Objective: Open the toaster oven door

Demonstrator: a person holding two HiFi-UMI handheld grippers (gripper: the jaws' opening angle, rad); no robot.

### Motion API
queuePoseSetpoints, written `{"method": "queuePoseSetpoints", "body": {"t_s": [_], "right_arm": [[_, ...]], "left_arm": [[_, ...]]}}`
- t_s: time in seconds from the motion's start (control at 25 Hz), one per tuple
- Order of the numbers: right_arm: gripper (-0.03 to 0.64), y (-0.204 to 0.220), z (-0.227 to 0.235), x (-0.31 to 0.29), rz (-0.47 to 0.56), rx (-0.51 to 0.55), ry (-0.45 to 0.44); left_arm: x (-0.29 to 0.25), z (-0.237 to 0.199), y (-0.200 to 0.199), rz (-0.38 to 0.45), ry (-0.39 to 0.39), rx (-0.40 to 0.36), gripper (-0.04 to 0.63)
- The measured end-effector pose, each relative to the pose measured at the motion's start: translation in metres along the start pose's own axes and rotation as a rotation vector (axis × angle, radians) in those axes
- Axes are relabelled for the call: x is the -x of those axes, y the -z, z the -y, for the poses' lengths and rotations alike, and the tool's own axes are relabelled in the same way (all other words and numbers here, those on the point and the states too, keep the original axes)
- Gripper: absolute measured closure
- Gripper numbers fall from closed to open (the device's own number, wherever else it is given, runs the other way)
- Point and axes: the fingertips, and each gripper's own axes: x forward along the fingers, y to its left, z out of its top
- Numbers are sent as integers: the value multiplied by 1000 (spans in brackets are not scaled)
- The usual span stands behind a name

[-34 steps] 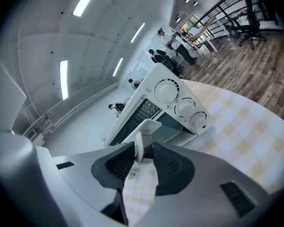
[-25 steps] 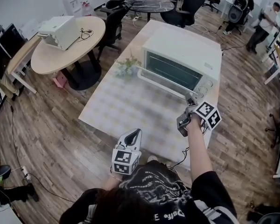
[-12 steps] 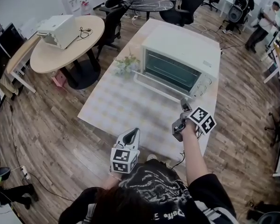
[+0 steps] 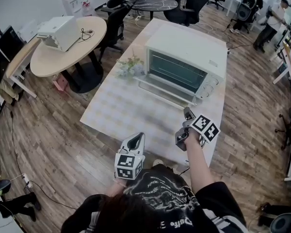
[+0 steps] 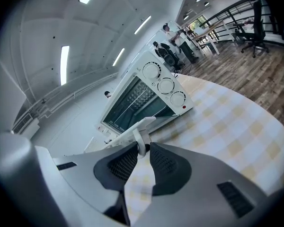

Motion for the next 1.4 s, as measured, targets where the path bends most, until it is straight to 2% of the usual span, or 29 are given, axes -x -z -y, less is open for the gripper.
{"method": "queuePoseSetpoints", "body": {"t_s": [0.84, 1.4], "right_arm": [[518, 41, 28, -3, -67, 50, 94], [522, 75, 61, -15, -156, 76, 190]], "left_arm": [[8, -10, 7, -14, -35, -2, 575], [6, -16, 6, -22, -59, -15, 575]]}}
